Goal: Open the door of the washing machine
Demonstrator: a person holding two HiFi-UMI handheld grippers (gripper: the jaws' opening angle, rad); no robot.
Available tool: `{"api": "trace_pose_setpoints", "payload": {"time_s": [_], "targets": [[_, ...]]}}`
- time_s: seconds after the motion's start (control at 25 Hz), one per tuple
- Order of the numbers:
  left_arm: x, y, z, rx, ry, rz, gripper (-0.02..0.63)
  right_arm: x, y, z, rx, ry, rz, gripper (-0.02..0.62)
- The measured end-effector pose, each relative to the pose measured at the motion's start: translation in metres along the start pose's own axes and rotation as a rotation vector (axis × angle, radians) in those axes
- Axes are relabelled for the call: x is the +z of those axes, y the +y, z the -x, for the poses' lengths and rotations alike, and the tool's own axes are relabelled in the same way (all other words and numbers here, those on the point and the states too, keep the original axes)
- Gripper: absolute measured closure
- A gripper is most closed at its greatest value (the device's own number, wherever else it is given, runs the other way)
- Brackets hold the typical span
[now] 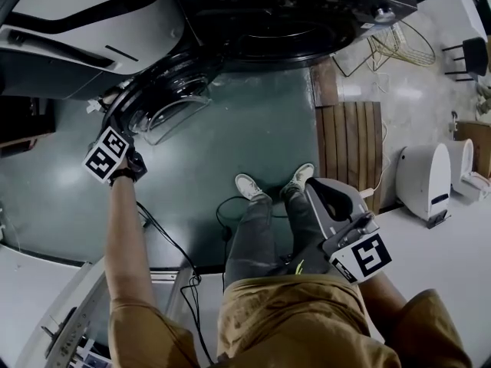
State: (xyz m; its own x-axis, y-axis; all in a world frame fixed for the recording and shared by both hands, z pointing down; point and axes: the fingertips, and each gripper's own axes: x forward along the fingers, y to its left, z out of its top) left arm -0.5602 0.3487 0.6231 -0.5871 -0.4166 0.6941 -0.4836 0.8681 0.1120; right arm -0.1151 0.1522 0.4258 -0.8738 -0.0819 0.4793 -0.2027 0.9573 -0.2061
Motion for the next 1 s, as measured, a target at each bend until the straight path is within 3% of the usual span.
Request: {"api": "trace_pose_setpoints", "payload": {"time_s": [0.28, 0.44, 1.0], "targets": [[0.005, -0.041, 0.039, -0.091, -0.053, -0.057, 0.545, 0.015, -0.014, 0.025, -0.013, -0.03, 0.025, 0.591], [0.004, -0.083, 0.075, -0.142, -0.088, -0.117, 0.545, 0.032, -0.027, 0.042, -0.008, -0.07, 0.044, 0.591], [0.006, -0.226, 0.21, -0.266, -0.183, -0.173, 0.546, 0.092, -0.096, 0.118, -0.055, -0.21, 0.091, 0.591]]}}
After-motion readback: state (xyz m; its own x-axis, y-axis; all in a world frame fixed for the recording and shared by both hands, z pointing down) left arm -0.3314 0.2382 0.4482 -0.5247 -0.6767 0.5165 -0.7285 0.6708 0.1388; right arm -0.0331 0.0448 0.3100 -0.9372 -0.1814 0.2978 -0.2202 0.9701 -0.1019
